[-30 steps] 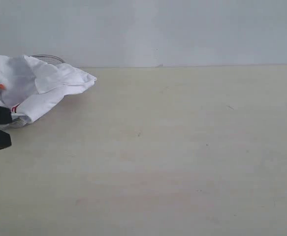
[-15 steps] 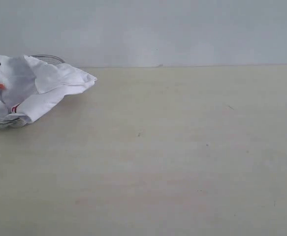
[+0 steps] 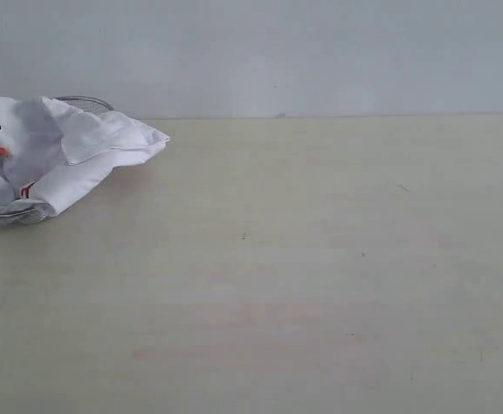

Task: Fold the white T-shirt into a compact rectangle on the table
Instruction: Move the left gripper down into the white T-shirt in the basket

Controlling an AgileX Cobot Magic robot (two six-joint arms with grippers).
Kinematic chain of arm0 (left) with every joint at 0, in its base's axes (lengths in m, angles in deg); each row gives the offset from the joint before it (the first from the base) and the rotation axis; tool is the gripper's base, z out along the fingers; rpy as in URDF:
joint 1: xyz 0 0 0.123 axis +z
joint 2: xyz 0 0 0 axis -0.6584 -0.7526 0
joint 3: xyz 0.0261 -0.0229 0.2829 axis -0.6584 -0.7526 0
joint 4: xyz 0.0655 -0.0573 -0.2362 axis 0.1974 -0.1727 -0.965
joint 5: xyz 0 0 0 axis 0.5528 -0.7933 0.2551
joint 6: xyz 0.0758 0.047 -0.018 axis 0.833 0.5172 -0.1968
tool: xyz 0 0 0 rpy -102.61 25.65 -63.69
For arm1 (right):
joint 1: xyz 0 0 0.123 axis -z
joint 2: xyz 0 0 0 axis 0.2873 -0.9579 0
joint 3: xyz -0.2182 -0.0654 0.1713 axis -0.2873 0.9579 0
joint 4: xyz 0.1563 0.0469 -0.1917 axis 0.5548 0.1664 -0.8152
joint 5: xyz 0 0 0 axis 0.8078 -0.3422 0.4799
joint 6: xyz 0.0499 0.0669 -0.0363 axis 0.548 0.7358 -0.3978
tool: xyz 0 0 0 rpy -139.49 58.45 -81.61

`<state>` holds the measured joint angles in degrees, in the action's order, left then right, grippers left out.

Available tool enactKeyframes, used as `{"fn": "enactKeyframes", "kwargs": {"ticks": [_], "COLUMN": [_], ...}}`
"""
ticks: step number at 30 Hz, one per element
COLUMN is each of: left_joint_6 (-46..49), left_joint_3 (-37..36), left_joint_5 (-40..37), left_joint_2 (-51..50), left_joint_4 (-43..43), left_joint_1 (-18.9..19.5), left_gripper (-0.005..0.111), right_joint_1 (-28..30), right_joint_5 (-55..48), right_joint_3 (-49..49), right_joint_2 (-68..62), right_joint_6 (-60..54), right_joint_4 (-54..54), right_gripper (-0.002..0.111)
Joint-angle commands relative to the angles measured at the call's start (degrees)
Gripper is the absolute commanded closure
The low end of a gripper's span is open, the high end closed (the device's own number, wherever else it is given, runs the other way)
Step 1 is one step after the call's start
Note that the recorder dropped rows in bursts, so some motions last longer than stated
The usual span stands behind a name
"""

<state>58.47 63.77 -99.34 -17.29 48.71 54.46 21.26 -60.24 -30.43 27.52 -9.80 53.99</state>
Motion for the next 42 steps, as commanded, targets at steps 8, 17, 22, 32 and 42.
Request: {"fn": "enactKeyframes", "kwargs": {"ticks": [8, 17, 22, 32, 42], "left_joint_6": [-3.9, -2.7, 0.3, 0.1, -5.7], "left_joint_3": [2.8, 2.8, 6.1, 18.6, 26.6], "left_joint_5": [-2.3, -5.9, -0.1, -1.6, -9.8], "left_joint_2": [-3.2, -4.9, -8.1, -12.4, -16.8], "left_joint_4": [13.0, 9.6, 2.8, 3.3, 16.8], "left_joint_1": [0.4, -1.2, -2.2, -1.9, -1.2], "left_gripper": [0.044, 0.044, 0.044, 0.044, 0.044], "right_joint_1": [0.4, 0.4, 0.4, 0.4, 0.4], "right_joint_5": [0.4, 0.4, 0.4, 0.4, 0.3], "right_joint_3": [0.0, 0.0, 0.0, 0.0, 0.0], "right_joint_2": [0.4, 0.4, 0.4, 0.4, 0.4], "right_joint_6": [0.0, 0.0, 0.0, 0.0, 0.0], "right_joint_4": [-0.1, -0.1, -0.1, -0.1, -0.1], "right_gripper": [0.108, 0.108, 0.108, 0.108, 0.108]}}
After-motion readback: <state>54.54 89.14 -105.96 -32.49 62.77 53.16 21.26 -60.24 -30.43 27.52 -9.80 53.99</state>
